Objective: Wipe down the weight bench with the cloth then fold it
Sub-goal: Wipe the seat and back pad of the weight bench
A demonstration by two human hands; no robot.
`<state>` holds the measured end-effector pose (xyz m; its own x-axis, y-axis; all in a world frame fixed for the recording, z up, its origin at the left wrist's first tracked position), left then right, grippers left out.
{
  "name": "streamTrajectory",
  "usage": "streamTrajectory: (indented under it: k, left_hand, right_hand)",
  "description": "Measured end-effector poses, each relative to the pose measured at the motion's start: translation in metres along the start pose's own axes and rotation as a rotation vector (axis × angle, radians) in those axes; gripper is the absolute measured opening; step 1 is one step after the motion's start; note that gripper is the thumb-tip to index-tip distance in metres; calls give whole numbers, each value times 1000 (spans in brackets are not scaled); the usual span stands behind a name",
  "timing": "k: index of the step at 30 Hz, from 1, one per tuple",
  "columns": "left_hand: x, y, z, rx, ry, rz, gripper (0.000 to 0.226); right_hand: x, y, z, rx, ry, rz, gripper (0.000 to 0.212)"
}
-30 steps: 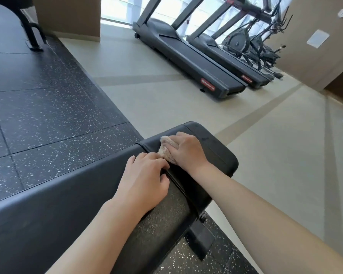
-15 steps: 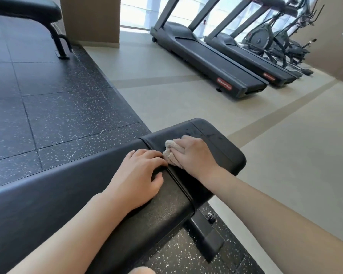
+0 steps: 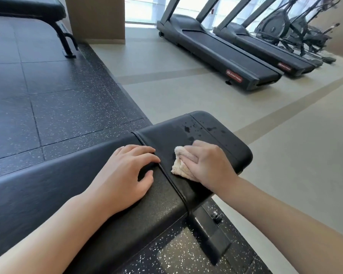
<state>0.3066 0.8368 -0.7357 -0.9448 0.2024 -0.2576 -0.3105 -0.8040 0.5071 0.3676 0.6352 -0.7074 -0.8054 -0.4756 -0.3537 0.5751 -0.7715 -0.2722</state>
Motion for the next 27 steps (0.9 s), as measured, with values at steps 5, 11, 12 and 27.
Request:
streamTrajectory:
  k: [5, 11, 12, 27]
  left_hand:
    - [3, 3, 3, -1, -5, -9, 36]
    - [9, 7, 7, 3, -8, 3, 39]
    - [9, 7, 7, 4, -6, 7, 39]
    - [4, -21, 22, -56, 59, 86, 35]
  right_hand:
    - [-85, 10, -30, 47, 10, -86, 38]
    - [-61, 4, -19, 10, -19, -58, 29]
    - [-46, 2, -14, -4, -30, -40, 24]
    - [-60, -27, -27, -41, -109, -13, 24]
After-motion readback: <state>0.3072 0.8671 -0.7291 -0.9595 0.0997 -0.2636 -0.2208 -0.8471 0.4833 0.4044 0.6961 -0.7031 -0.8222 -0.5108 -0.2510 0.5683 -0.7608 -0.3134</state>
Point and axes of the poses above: each hand's wrist, its own x-axis away from the middle knuckle, its own z-axis out of the back of the hand, y = z × x, the point moved 6 cm from there along -x, towards the middle knuckle
